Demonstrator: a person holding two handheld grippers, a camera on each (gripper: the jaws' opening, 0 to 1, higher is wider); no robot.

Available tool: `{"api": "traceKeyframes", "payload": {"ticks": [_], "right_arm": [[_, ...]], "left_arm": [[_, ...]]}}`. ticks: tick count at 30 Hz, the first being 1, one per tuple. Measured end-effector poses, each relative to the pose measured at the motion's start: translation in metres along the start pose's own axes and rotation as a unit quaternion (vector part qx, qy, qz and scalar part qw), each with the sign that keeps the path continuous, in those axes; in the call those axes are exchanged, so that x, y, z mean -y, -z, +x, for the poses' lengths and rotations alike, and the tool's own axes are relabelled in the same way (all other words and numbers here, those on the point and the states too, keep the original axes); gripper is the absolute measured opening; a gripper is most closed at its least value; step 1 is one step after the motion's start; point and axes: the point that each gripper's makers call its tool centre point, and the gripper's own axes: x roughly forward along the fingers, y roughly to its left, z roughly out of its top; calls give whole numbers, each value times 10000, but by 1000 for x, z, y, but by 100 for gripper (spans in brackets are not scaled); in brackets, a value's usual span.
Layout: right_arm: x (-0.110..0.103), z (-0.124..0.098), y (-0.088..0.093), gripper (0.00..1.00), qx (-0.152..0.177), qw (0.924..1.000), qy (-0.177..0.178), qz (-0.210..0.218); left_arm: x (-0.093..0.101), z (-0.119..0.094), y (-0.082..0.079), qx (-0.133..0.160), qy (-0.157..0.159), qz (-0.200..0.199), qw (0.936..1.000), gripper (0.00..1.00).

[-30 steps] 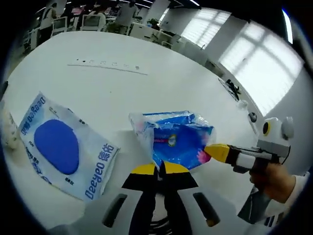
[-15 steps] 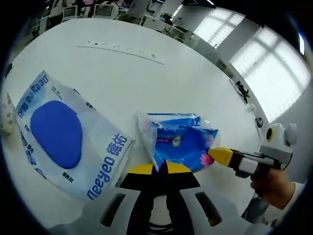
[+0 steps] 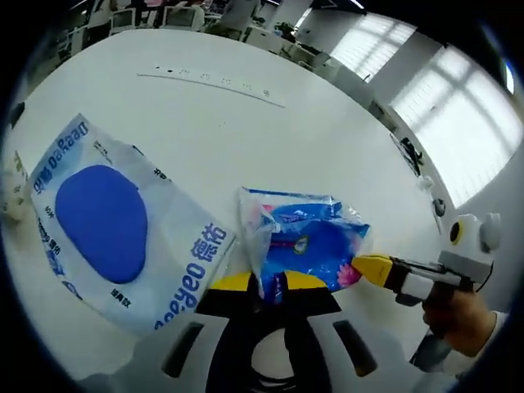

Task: Arrange the tabletop items into an orderly group along one side of the table until the central work area is clear of visible clutter.

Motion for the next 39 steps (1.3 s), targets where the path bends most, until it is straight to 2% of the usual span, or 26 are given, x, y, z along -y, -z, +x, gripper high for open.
{"api": "traceKeyframes", "payload": {"ticks": [4, 7, 13, 15, 17, 18, 20, 22, 24, 26, 29, 32, 33, 35, 39], "right_arm": [[-1, 0, -4, 4, 99, 9999, -4, -46], [-4, -3, -9, 17, 252, 9995, -53, -163], [-15, -15, -13, 33, 448, 9983, -349, -120], [-21, -24, -14, 41, 529, 9973, -487, -138], [-27, -38, -14, 48, 612, 9962, -597, -189], [-28, -43, -14, 50, 626, 9960, -603, -196], [-27, -51, -14, 53, 682, 9953, -672, -152], [-28, -65, -13, 57, 734, 9947, -720, -28], [-34, -81, -10, 62, 789, 9941, -738, -20], [-28, -88, -10, 67, 868, 9934, -747, 4], [-31, -103, -4, 75, 996, 9917, -793, 153], [-33, -119, 5, 80, 1113, 9900, -801, 324], [-30, -121, 3, 81, 1157, 9895, -786, 371], [-28, -127, 2, 83, 1243, 9878, -780, 529], [-26, -145, 7, 83, 1374, 9848, -813, 687]], "left_arm": [[1, -3, -2, 30, 29, 46, 10000, 14], [0, -7, -5, 108, 9, 74, 9999, 21], [7, -21, -14, 349, 91, 117, 9993, 30], [11, -29, -20, 516, 158, 149, 9984, 36], [14, -37, -24, 660, 184, 230, 9974, 46], [13, -43, -30, 866, 139, 406, 9953, 52], [13, -51, -33, 1062, 190, 662, 9920, 63], [13, -61, -31, 1177, 276, 703, 9902, 67], [9, -72, -25, 1225, 231, 666, 9900, 74], [6, -80, -20, 1278, 178, 613, 9897, 84], [-7, -93, -11, 1283, 88, 544, 9902, 100], [-8, -107, 2, 1249, 90, 636, 9901, 95], [-11, -111, 5, 1245, 63, 639, 9901, 95], [-21, -119, 7, 1309, 4, 676, 9891, 96], [-25, -135, 14, 1402, -96, 626, 9881, 94]]}}
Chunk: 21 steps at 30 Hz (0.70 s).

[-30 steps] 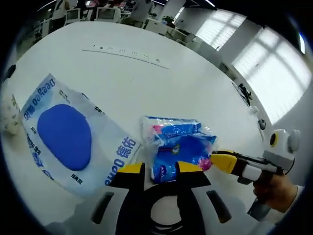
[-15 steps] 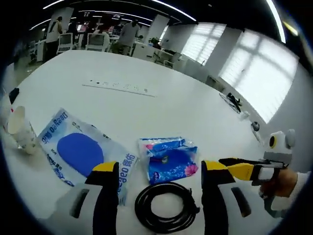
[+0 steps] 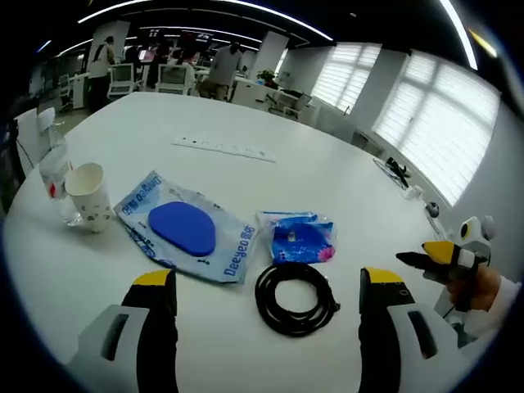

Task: Arrange the tabletop items into an orderly group along one side of the table until the central work area is clear of visible clutter.

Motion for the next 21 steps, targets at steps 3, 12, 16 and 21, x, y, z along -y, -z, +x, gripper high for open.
{"api": "traceKeyframes", "payload": {"ticks": [3, 12, 16, 21], "right_arm": [[-1, -5, 3, 84, 10, 10000, -1, -10], [1, -14, 11, 85, 6, 9996, -207, -196], [10, -21, 24, 83, -112, 9999, -81, -43], [13, -31, 28, 83, -31, 10000, -21, -11]], "left_arm": [[0, -13, -1, 113, -71, 5, 9999, 91], [-8, -32, -3, 295, -276, -19, 9992, 92], [-4, -35, 5, 118, -206, 104, 9997, 92], [-6, -41, -8, 328, -178, 54, 9993, 92]]}}
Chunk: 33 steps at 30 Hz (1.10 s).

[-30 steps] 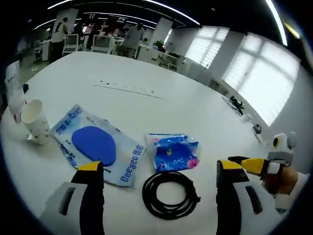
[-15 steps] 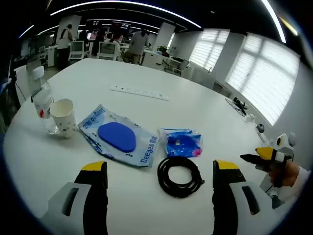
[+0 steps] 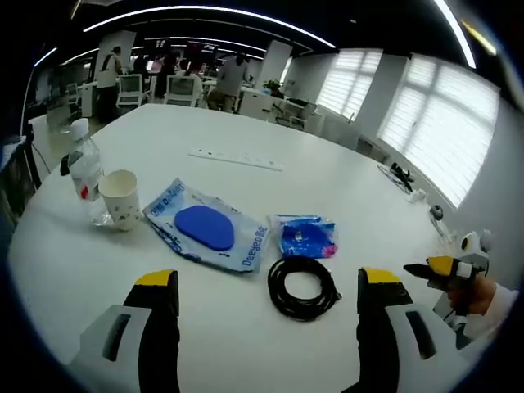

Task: Arrange the tabletop items into an orderly group along one side of the table until the central work area is clear of visible clutter.

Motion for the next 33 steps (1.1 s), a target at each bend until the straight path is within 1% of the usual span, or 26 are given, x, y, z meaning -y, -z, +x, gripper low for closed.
{"api": "traceKeyframes", "payload": {"ticks": [1, 2, 3, 5, 6, 7, 9, 11, 12, 13, 14, 15, 16, 17, 18, 21, 22, 23, 25, 26, 28, 29, 30, 33], "right_arm": [[5, 1, 6, 83, -95, 9999, 102, 3], [6, 1, 7, 82, -101, 9999, 129, 6], [9, 2, 9, 82, -70, 9997, 226, 24], [12, 6, 10, 82, -9, 9995, 316, 95], [7, 7, 9, 82, 27, 9993, 352, 105], [1, 10, 11, 82, 60, 9992, 380, 79], [-13, 15, 13, 81, 90, 9992, 393, 0], [-22, 24, 19, 80, 94, 9991, 404, -41], [-30, 30, 25, 80, 44, 9990, 453, 30], [-36, 33, 30, 78, 21, 9988, 484, 115], [-44, 36, 32, 78, 62, 9987, 489, 148], [-54, 43, 34, 77, 169, 9984, 511, 191], [-65, 50, 39, 76, 222, 9980, 535, 260], [-70, 54, 42, 75, 240, 9978, 541, 311], [-72, 60, 44, 75, 232, 9976, 541, 370], [-90, 70, 51, 73, 217, 9973, 548, 436], [-93, 72, 51, 73, 210, 9974, 533, 430], [-100, 75, 51, 73, 164, 9983, 463, 301], [-104, 75, 50, 72, 128, 9987, 475, 152], [-105, 75, 49, 72, 113, 9988, 471, 107], [-103, 76, 48, 71, 97, 9987, 489, 52], [-101, 76, 48, 71, 93, 9985, 534, 50], [-99, 76, 48, 70, 97, 9983, 564, 59], [-102, 79, 47, 68, 95, 9981, 600, 81]], "left_arm": [[-2, 1, -1, 24, 19, -6, 10000, 92], [-3, 2, -2, 29, 25, -7, 10000, 92], [-12, 2, -1, 22, 59, 2, 10000, 92], [-21, 2, 1, -13, 102, 9, 9999, 92], [-27, 0, 2, -49, 132, 44, 9999, 92], [-29, -4, 2, -88, 183, 131, 9997, 92], [-40, -8, 3, -132, 257, 316, 9991, 92], [-57, -15, 5, -241, 259, 457, 9983, 91], [-64, -19, 5, -280, 262, 466, 9982, 90], [-74, -24, 0, -243, 281, 442, 9983, 90], [-79, -26, -4, -168, 321, 458, 9983, 90], [-83, -27, -6, -131, 346, 497, 9981, 90], [-88, -27, -7, -139, 351, 545, 9978, 89], [-98, -26, -8, -190, 312, 588, 9976, 88], [-107, -25, -8, -257, 281, 573, 9976, 87], [-122, -17, -13, -234, 381, 429, 9981, 85], [-126, -13, -15, -230, 406, 420, 9980, 85], [-126, -11, -16, -226, 427, 433, 9979, 85], [-121, -8, -19, -214, 499, 526, 9971, 85], [-120, -3, -19, -201, 548, 587, 9966, 84], [-118, 7, -15, -277, 605, 664, 9956, 83], [-114, 8, -11, -350, 595, 657, 9954, 82], [-113, 9, -10, -377, 591, 648, 9954, 81], [-109, 17, -9, -338, 534, 735, 9953, 78]]}}
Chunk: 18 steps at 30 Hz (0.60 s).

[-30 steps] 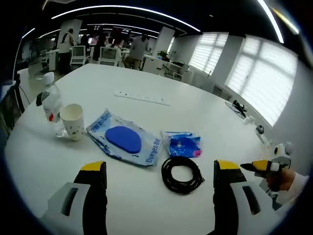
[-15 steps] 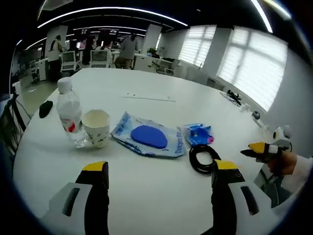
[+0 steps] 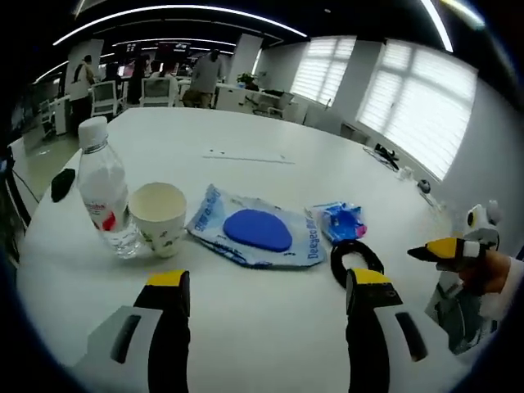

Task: Arrange the tabletop items into an orderly group along one side of the table until the central work area is clear of visible clutter.

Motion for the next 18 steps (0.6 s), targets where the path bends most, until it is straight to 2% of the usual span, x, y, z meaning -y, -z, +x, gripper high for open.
{"api": "traceKeyframes", "payload": {"ticks": [1, 2, 6, 10, 18], "right_arm": [[-2, 2, 0, 66, -16, 10000, -7, 6], [-4, 4, 1, 65, -36, 10000, -17, 3], [-11, 17, 3, 57, -101, 9999, -13, -51], [-27, 37, 16, 48, -370, 9988, -110, -292], [-37, 81, 9, 39, -491, 9985, -225, -128]], "left_arm": [[3, 0, 0, 20, -95, 73, 9999, 78], [-3, 8, 2, 17, -119, 85, 9999, 77], [-5, 22, -4, 100, -182, 55, 9998, 74], [-10, 40, -13, 153, -420, 468, 9979, 71], [-13, 59, -41, 34, -520, 906, 9945, 66]]}}
